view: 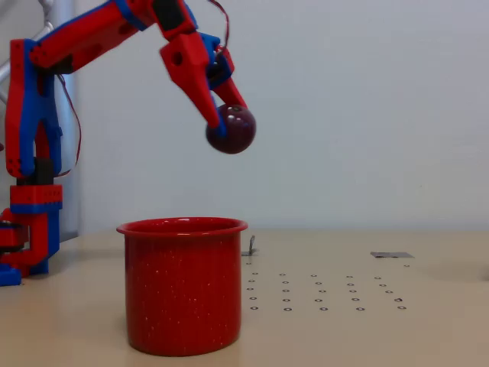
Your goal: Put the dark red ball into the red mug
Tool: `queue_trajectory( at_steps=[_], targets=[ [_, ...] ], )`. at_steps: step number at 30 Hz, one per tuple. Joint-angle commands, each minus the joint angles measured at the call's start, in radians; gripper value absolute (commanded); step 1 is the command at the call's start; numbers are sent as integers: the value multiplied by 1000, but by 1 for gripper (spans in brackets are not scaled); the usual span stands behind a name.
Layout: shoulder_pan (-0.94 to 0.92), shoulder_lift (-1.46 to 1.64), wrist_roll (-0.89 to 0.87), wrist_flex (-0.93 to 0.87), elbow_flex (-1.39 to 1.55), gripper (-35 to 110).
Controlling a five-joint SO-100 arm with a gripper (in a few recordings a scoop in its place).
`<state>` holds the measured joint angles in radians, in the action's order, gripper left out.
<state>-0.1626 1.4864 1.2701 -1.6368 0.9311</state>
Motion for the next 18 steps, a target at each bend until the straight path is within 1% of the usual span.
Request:
queue_trajectory(
  at_steps=[1,10,18],
  targets=[
    [-67,127,37,41,21,27],
    [-256,149,129,129,127,27],
    [-374,155,210,298,236,27]
  ],
)
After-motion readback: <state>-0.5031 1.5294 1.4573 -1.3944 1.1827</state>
